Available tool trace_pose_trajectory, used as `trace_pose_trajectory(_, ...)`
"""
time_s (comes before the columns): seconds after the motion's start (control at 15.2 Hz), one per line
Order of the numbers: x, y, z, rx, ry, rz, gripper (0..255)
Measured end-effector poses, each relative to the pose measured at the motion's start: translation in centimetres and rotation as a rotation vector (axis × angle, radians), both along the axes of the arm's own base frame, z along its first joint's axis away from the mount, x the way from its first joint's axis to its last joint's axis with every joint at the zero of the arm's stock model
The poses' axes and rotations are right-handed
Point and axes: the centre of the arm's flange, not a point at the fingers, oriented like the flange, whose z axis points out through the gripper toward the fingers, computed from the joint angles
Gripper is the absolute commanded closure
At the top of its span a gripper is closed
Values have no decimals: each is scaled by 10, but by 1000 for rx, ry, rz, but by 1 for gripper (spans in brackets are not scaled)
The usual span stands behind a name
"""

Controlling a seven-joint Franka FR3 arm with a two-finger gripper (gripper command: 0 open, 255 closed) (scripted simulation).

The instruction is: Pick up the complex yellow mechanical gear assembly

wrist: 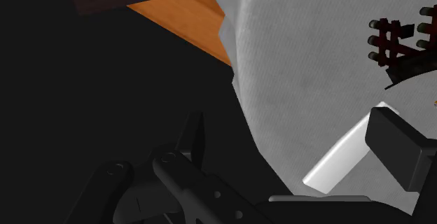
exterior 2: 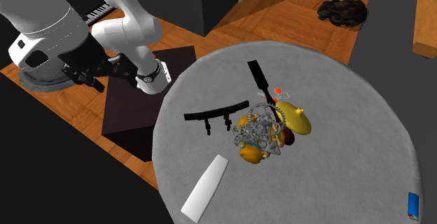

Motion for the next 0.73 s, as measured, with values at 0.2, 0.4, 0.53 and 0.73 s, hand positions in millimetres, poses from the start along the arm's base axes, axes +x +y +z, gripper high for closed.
trace_pose_trajectory(0.2, 1, 17, -1, -6, 2, -28, 0)
trace_pose_trajectory(0.4, 5, 57, -5, -21, 7, -98, 0)
trace_pose_trajectory(0.53, 7, 80, -12, -33, 11, -150, 0)
trace_pose_trajectory(0.73, 16, 120, -17, -49, 17, -227, 0)
